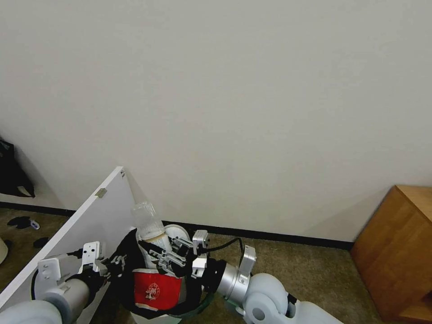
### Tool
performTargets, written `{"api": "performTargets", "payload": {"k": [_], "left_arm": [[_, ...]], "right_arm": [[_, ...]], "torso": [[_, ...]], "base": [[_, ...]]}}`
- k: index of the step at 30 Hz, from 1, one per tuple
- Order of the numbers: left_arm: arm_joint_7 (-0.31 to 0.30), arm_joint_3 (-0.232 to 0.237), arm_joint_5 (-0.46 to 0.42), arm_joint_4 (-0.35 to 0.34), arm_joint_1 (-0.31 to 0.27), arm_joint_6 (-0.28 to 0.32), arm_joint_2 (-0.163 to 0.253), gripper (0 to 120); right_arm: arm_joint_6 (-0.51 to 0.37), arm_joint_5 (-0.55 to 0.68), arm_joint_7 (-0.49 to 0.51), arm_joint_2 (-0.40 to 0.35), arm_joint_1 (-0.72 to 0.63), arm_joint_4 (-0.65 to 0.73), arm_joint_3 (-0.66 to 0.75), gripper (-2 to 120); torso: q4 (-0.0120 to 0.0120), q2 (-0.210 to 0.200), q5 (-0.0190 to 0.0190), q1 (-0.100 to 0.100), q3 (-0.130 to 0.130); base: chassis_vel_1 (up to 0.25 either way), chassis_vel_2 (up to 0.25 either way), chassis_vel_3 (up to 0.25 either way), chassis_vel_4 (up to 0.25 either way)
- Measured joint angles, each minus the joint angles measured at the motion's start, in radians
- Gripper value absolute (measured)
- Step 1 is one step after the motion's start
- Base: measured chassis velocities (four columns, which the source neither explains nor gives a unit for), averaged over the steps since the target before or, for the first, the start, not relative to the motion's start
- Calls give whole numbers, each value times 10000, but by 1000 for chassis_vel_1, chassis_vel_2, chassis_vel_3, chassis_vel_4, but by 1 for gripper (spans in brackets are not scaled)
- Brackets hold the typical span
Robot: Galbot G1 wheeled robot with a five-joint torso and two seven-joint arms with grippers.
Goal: Pick up the trash bin, then pick up the garbage from the floor and place it into the trash bin.
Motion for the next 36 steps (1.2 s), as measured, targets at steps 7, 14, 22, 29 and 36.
{"api": "performTargets", "payload": {"k": [7, 14, 22, 29, 36], "left_arm": [[18, -17, 12, -50, 6, 0, 10, 4], [20, -22, 11, -85, 0, 0, 10, 4], [20, -12, 7, -97, 4, 0, -4, 4], [19, -10, 3, -103, 14, -1, -29, 4], [-6, 4, 5, -141, 14, 0, -53, 4]], "right_arm": [[-332, 204, 421, -192, -111, 182, 0, 33], [-680, 423, 814, -311, -251, 381, 43, 33], [-922, 638, 1035, -379, -401, 501, 79, 33], [-1016, 574, 1137, -508, -440, 501, 57, 48], [-1077, 499, 1197, -572, -498, 526, 43, 74]], "torso": [[0, 0, 1, 0, 0], [0, 0, 1, 0, 0], [0, 0, 1, 0, 0], [0, 0, 1, 0, 0], [0, 0, 0, 0, 0]], "base": [[0, 0, 0, 0], [0, 0, 0, 0], [0, 0, 0, 0], [0, 0, 0, 0], [0, 0, 0, 0]]}}
